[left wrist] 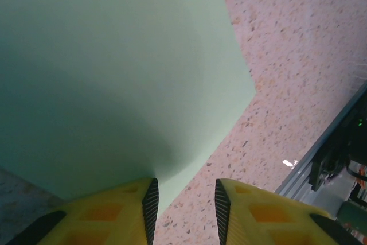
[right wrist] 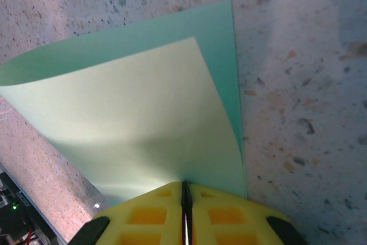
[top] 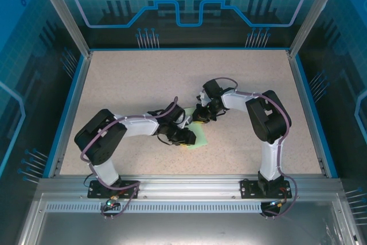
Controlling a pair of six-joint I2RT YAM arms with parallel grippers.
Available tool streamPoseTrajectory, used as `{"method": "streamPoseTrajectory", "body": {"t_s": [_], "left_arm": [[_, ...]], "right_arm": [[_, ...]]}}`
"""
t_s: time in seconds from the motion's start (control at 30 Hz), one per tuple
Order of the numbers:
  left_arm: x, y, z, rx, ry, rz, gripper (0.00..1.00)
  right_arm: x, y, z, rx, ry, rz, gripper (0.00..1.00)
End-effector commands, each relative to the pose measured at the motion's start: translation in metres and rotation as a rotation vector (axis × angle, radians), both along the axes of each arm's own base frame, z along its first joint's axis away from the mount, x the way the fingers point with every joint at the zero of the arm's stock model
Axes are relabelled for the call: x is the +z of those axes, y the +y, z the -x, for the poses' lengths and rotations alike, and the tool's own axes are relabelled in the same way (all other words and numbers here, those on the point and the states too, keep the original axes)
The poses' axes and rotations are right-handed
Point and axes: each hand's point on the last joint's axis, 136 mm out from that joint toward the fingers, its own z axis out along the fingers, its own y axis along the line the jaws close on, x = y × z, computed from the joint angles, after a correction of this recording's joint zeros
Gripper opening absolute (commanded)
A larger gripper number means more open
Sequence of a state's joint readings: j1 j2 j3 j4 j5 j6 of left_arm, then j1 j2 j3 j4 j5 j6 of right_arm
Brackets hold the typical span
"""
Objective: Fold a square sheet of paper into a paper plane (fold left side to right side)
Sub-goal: First fold the square sheet of paper in half at the center of the table, then hold the square sheet of paper at the center of the table.
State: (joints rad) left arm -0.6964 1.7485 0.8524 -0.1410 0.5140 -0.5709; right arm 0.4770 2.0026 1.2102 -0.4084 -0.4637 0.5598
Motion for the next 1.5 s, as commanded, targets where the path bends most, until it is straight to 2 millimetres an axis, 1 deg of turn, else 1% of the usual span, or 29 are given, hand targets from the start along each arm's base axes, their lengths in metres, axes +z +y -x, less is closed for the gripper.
{"method": "streamPoseTrajectory", "body": {"t_s": [0.0, 0.1, 0.17, 0.27, 0.33, 0.4, 0.5, 0.63, 0.67, 0.73, 0.8, 0.93, 1.0, 1.1, 1.2, 1.33, 1.47], "left_arm": [[-0.003, -0.005, 0.008, -0.027, 0.015, 0.007, 0.35], [-0.010, 0.001, 0.020, -0.036, 0.031, -0.021, 0.35], [-0.015, 0.010, 0.029, -0.020, 0.049, -0.038, 0.34], [-0.019, 0.017, 0.042, 0.004, 0.064, -0.033, 0.32], [-0.018, 0.019, 0.048, 0.008, 0.069, -0.017, 0.32], [-0.011, 0.020, 0.048, 0.015, 0.053, 0.003, 0.32], [0.010, 0.018, 0.035, 0.035, 0.008, 0.049, 0.32], [0.045, 0.025, 0.001, 0.103, -0.058, 0.123, 0.32], [0.051, 0.029, -0.009, 0.123, -0.075, 0.129, 0.32], [0.055, 0.034, -0.025, 0.145, -0.089, 0.133, 0.32], [0.051, 0.035, -0.036, 0.149, -0.087, 0.118, 0.31], [0.041, 0.021, -0.054, 0.120, -0.070, 0.119, 0.29], [0.034, 0.017, -0.060, 0.117, -0.063, 0.114, 0.28], [0.022, 0.017, -0.066, 0.117, -0.054, 0.081, 0.28], [0.010, 0.018, -0.066, 0.115, -0.034, 0.056, 0.28], [-0.004, 0.020, -0.060, 0.113, -0.011, 0.022, 0.28], [-0.017, 0.026, -0.050, 0.117, 0.009, -0.033, 0.28]], "right_arm": [[-0.024, -0.024, 0.007, -0.027, 0.041, 0.124, 0.11], [-0.024, -0.023, 0.007, -0.026, 0.038, 0.124, 0.11], [-0.023, -0.023, 0.007, -0.027, 0.038, 0.125, 0.11], [-0.024, -0.024, 0.006, -0.028, 0.039, 0.127, 0.11], [-0.024, -0.024, 0.006, -0.028, 0.041, 0.127, 0.11], [-0.025, -0.024, 0.006, -0.028, 0.040, 0.129, 0.11], [-0.024, -0.024, 0.006, -0.028, 0.041, 0.126, 0.11], [-0.024, -0.024, 0.007, -0.026, 0.038, 0.125, 0.11], [-0.024, -0.023, 0.008, -0.026, 0.038, 0.123, 0.11], [-0.024, -0.023, 0.008, -0.027, 0.040, 0.121, 0.11], [-0.023, -0.023, 0.007, -0.030, 0.036, 0.119, 0.11], [-0.021, -0.023, 0.007, -0.026, 0.033, 0.116, 0.11], [-0.021, -0.022, 0.007, -0.025, 0.032, 0.114, 0.11], [-0.019, -0.020, 0.006, -0.025, 0.030, 0.102, 0.11], [-0.016, -0.017, 0.004, -0.025, 0.022, 0.084, 0.11], [-0.008, -0.013, 0.000, -0.023, -0.001, 0.060, 0.12], [0.010, -0.006, -0.009, -0.015, -0.054, 0.017, 0.14]]}}
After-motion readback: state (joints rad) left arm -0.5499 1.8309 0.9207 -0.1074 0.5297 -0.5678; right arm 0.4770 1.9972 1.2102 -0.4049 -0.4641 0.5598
